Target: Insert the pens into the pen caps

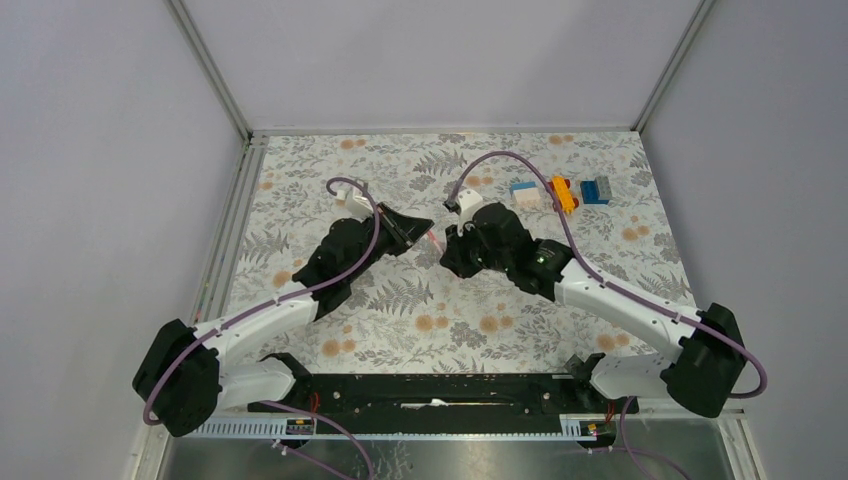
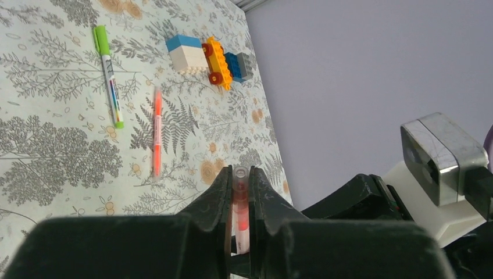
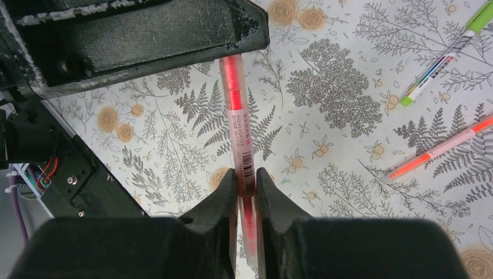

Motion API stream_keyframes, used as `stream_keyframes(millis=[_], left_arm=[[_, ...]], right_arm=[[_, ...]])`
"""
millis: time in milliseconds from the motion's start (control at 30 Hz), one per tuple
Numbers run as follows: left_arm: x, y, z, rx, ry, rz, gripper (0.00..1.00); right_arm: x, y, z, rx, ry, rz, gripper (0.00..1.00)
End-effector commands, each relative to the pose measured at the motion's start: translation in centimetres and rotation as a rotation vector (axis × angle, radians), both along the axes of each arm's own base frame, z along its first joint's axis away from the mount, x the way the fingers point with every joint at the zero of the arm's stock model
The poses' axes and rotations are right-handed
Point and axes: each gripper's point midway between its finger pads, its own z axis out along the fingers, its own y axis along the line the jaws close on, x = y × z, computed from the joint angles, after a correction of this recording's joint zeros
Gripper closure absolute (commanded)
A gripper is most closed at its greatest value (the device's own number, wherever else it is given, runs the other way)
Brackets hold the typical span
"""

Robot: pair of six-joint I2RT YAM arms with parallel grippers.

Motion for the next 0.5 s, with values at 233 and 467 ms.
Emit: stream_keyframes(millis=[233, 467], left_arm=[[-1.8, 1.0, 0.1, 0.094, 0.048, 0.009, 0.36], [-1.8, 5.2, 1.1, 0.174, 0.074, 0.172, 0.01]], right_arm=[[3.7, -4.6, 2.3, 0.117, -0.202, -0.314, 1.0], [3.1, -6.0, -1.5, 0.037, -0.138, -0.361, 1.0]])
